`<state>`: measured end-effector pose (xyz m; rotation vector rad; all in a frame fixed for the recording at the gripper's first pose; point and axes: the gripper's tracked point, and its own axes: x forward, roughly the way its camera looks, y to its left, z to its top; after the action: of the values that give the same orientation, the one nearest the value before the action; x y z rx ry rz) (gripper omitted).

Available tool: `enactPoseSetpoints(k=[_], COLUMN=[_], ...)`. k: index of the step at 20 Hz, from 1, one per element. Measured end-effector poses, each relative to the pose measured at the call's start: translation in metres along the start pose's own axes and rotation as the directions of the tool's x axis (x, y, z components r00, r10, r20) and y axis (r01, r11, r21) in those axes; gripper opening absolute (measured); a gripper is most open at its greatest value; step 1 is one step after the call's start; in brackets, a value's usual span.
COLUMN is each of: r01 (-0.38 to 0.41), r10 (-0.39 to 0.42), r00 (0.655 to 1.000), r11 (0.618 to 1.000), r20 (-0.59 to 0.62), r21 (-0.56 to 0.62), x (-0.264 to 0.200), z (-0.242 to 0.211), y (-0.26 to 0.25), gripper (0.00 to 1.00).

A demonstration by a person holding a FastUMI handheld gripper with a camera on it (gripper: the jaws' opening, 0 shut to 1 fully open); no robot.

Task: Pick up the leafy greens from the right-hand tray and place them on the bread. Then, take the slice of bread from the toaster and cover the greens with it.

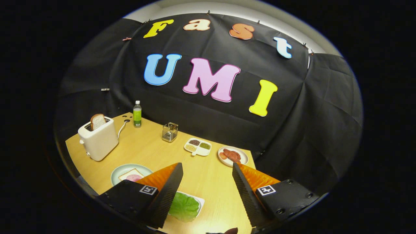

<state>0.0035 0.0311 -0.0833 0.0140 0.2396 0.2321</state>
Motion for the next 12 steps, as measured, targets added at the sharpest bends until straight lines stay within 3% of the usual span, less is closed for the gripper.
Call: enactPoseSetpoints(k=[6, 12], r01=[-0.153, -0.274], r10=[0.145, 0.233], r00=[0.978, 0.918], r11=[0.987, 0.958], r20=[-0.148, -0.321], r21=[-0.042, -0.087], x=[0.025, 0.052], z=[-0.065, -0.149], y=[0.018, 0.035], gripper=[0.95, 0.9])
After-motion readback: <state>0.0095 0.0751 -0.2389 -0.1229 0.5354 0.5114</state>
